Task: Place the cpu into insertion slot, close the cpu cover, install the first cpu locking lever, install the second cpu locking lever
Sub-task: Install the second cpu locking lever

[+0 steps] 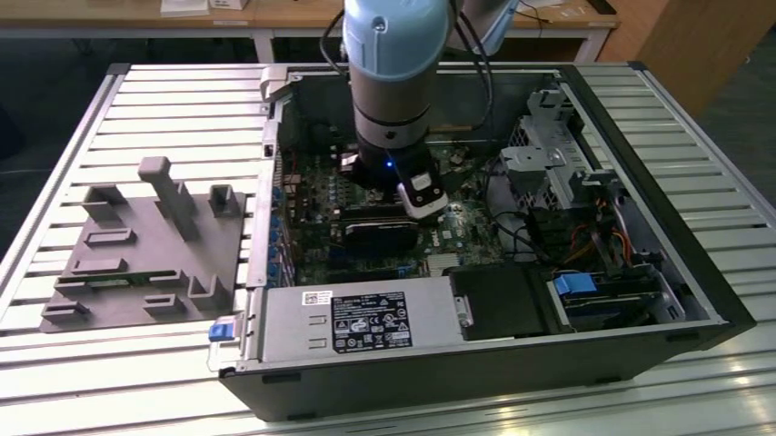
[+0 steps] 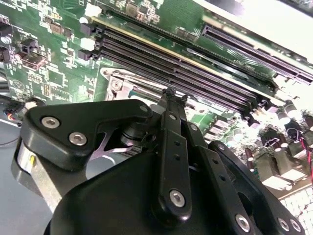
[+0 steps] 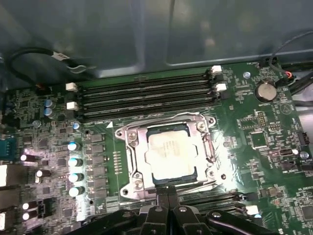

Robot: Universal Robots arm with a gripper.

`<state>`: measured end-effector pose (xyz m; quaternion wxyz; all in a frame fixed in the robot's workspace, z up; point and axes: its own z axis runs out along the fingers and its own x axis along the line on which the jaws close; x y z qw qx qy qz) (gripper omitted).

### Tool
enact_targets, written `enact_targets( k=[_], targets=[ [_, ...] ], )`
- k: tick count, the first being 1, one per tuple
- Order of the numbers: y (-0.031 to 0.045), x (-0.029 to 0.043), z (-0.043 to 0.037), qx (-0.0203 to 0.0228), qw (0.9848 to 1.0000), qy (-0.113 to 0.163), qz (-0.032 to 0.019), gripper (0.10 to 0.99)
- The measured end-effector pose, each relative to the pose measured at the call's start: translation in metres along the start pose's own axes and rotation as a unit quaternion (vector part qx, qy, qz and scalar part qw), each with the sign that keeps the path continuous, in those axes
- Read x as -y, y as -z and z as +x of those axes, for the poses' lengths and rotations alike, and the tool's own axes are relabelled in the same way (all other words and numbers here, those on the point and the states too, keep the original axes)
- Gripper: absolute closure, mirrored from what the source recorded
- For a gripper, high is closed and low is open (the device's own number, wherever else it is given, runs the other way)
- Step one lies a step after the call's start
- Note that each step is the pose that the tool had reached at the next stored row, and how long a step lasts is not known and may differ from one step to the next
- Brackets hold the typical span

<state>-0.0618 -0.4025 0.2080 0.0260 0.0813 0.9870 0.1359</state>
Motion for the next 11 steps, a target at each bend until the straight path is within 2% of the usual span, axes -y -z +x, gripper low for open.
enact_targets(
  k=[2,7,9,11],
  targets=[
    [-0.0005,-0.0016,-0.0012,0.0001,1.0,0.0,0.0041,0.984],
    [-0.0029,-0.0098,-0.003,0.0016,0.9997,0.001,0.0229,0.984],
    [-0.0038,-0.0129,-0.0034,0.0019,0.9996,0.001,0.0264,0.984],
    [-0.0047,-0.0162,-0.0035,0.002,0.9996,0.001,0.0273,0.984]
  ],
)
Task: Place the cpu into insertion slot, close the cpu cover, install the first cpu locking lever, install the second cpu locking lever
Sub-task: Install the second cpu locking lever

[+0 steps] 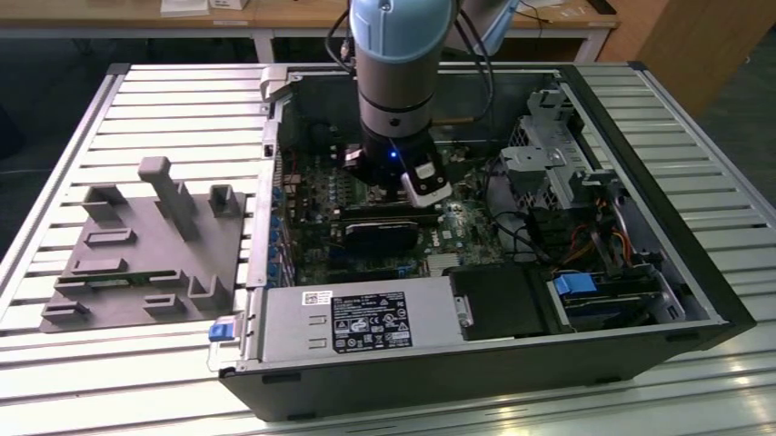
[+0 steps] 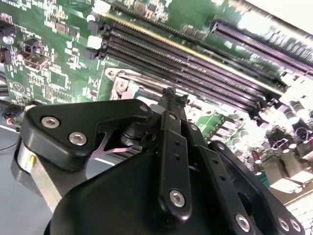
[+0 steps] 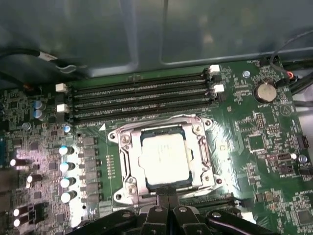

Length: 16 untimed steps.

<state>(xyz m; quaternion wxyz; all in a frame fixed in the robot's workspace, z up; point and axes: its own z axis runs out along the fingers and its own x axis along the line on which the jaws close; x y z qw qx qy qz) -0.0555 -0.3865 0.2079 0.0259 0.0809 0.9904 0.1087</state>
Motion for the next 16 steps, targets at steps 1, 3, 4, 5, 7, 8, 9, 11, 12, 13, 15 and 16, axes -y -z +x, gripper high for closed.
enact_targets(
  k=[1,3,4,5,7,8,9,11,12,13,15,16],
  targets=[
    [-0.0004,-0.0018,0.0,0.0001,1.0,0.0,0.0004,0.984],
    [-0.0014,-0.006,0.0,0.0002,1.0,0.0,0.0011,0.984],
    [-0.0018,-0.0081,0.0,0.0003,1.0,0.0,0.0015,0.984],
    [-0.0023,-0.0101,-0.0001,0.0003,1.0,0.0,0.002,0.984],
    [-0.0032,-0.0141,-0.0006,0.0004,1.0,0.0,0.0027,0.984],
    [-0.0036,-0.016,-0.0009,0.0004,1.0,0.0,0.0031,0.984],
    [-0.0041,-0.0179,-0.0013,0.0005,1.0,0.0,0.0036,0.984],
    [-0.0051,-0.0222,-0.0017,0.0006,1.0,0.0,0.0052,0.984],
    [-0.0055,-0.0242,-0.0019,0.0008,1.0,0.0,0.0062,0.984],
    [-0.0059,-0.0261,-0.0019,0.0009,1.0,0.0,0.0073,0.984],
    [-0.0068,-0.0297,-0.0017,0.0011,1.0,0.001,0.0086,0.984],
    [-0.0071,-0.0312,-0.0015,0.0012,1.0,0.001,0.0091,0.984]
  ],
)
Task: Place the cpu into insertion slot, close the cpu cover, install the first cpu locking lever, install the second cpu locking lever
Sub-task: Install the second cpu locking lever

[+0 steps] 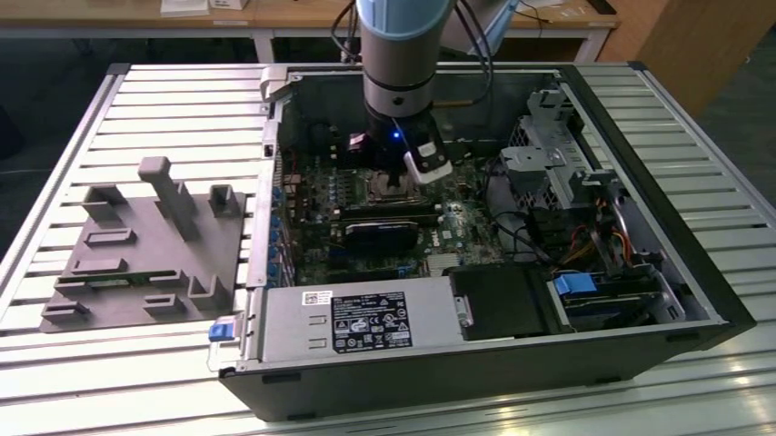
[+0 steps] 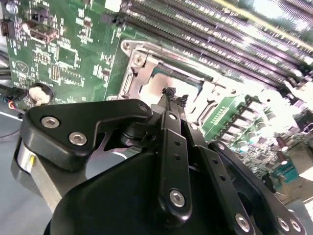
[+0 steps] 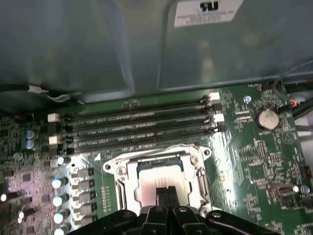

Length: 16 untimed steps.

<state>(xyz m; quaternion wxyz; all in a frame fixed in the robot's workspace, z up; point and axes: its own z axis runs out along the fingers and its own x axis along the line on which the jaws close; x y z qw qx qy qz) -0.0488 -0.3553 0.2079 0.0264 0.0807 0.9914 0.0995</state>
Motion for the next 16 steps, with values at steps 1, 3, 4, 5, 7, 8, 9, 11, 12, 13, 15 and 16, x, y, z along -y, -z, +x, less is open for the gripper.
enact_targets(
  k=[1,3,4,5,7,8,9,11,12,13,15,16],
  targets=[
    [-0.0002,-0.0011,0.0002,0.0001,1.0,0.0,0.0004,0.984],
    [0.0004,-0.0029,0.0005,0.0001,1.0,0.0,0.0009,0.984],
    [0.0017,-0.0034,0.0004,0.0001,1.0,0.0,0.0012,0.984],
    [0.0034,-0.0039,0.0004,0.0002,1.0,0.0,0.0014,0.984],
    [0.0074,-0.0049,0.0003,0.0004,1.0,0.0,0.0026,0.984],
    [0.0095,-0.0054,0.0002,0.0006,1.0,0.0,0.0036,0.984],
    [0.0116,-0.0059,0.0001,0.0008,1.0,0.0,0.0049,0.984],
    [0.0155,-0.0068,0.0,0.0012,1.0,0.0,0.0076,0.984],
    [0.0174,-0.0072,-0.0001,0.0014,1.0,0.001,0.0091,0.984],
    [0.0185,-0.0075,-0.0001,0.0017,0.9999,0.001,0.0106,0.984],
    [0.0187,-0.0076,-0.0001,0.002,0.9999,0.001,0.0123,0.984],
    [0.0187,-0.0076,-0.0001,0.002,0.9999,0.001,0.0124,0.984]
  ],
)
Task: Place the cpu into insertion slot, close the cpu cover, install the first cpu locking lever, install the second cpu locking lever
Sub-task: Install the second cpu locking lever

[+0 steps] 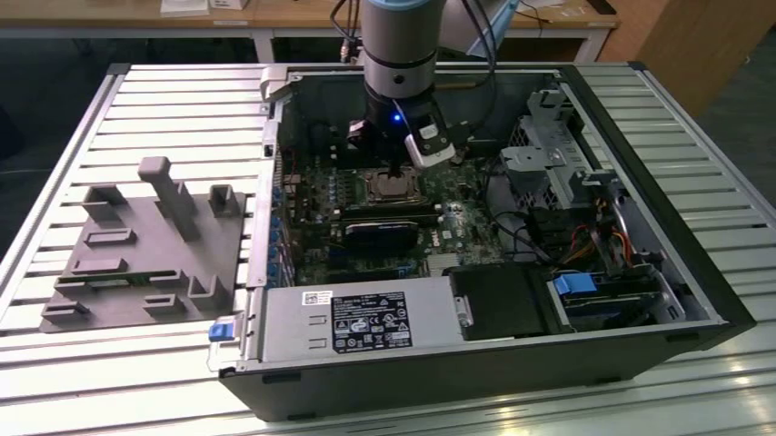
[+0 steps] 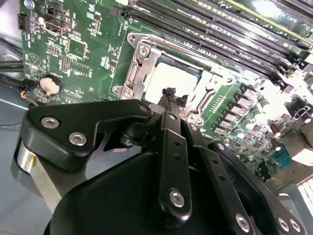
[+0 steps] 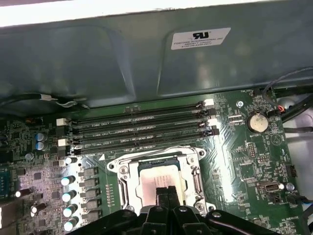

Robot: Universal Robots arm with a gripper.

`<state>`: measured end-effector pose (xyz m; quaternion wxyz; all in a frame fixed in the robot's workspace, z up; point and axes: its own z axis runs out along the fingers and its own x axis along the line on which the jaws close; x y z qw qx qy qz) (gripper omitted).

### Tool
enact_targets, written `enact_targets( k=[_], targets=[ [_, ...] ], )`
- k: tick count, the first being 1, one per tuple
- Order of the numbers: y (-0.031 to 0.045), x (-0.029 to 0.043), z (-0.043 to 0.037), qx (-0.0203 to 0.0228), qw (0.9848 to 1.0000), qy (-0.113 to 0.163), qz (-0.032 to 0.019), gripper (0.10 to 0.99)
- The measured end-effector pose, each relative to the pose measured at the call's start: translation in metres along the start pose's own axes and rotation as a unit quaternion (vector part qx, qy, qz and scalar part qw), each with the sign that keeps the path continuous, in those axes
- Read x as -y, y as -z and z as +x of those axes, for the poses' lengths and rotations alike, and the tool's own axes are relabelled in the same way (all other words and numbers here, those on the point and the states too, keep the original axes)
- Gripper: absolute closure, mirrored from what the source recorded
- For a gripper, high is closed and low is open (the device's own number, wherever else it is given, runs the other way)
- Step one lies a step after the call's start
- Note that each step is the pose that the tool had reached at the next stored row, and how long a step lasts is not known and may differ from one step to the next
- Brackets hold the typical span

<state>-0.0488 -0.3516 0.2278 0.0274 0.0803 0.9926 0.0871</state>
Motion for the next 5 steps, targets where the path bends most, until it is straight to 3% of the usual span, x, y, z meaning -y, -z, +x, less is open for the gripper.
enact_targets(
  k=[5],
  targets=[
    [0.0,0.0,0.0,0.0,1.0,0.0,0.0001,0.984]
  ],
)
